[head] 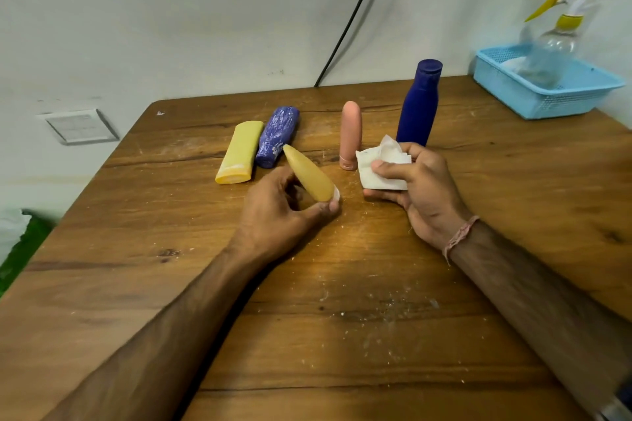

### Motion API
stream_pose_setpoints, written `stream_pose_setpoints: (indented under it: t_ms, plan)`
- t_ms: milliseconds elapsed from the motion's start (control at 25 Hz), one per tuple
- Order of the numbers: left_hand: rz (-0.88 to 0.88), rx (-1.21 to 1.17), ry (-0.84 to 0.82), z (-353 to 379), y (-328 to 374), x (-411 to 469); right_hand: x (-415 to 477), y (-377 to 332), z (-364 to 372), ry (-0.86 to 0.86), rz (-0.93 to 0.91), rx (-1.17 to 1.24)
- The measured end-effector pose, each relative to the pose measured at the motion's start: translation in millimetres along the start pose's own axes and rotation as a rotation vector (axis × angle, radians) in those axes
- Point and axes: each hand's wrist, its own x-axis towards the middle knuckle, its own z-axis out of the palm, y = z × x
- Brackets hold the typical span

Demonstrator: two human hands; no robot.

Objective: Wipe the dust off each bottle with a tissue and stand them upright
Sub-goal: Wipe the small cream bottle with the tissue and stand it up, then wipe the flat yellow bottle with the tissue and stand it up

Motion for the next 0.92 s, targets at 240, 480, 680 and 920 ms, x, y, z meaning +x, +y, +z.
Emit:
stream_pose_setpoints:
  t_ms: [240, 480, 680, 920]
  plan:
    - [-0.009, 0.263, 0.027, 25, 3, 19, -2, 12, 0, 0.041, -0.168, -0.240]
    - [0.007, 0.307, 0.053, 36, 1, 31, -7, 12, -1, 0.084, -0.268, -0.376]
    - [0.010, 0.149, 0.100, 27, 6, 7, -11, 10, -4, 0.071, -0.219, -0.385]
    - [-0.115, 0.269, 0.522, -22, -26, 9, -31, 10, -18, 0.034, -0.178, -0.421]
